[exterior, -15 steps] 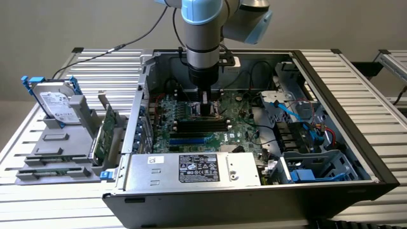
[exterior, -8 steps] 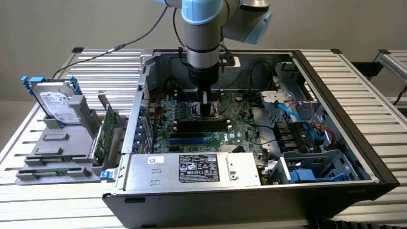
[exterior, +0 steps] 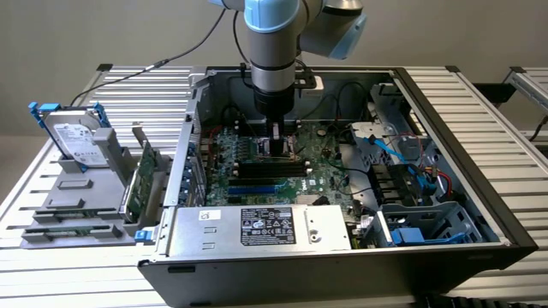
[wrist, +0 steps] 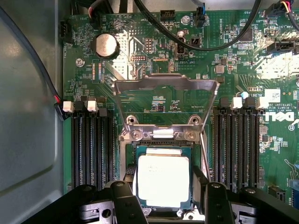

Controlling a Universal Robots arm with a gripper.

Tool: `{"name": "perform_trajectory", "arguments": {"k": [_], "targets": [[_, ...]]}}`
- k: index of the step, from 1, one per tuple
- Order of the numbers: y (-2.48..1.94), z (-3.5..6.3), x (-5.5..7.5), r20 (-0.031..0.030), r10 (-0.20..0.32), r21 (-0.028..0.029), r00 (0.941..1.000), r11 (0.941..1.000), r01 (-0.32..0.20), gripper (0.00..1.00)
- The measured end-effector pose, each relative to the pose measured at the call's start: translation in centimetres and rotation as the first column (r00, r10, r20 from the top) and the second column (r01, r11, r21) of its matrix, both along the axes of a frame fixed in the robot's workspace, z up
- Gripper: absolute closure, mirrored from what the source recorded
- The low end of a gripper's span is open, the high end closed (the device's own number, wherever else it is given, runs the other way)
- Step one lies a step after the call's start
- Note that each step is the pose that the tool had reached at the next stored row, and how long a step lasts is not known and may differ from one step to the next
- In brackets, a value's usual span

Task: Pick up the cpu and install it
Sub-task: 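Place the cpu into insertion slot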

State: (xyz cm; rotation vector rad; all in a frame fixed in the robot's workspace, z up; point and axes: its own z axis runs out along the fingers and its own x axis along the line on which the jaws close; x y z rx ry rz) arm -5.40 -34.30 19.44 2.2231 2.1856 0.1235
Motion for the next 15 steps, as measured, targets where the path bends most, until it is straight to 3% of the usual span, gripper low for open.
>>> {"name": "perform_trajectory", "arguments": {"k": [15], "targets": [[0.12, -0.05, 0.0, 0.0, 0.0, -0.0016, 1.0, 1.0, 0.0, 0.45]]}}
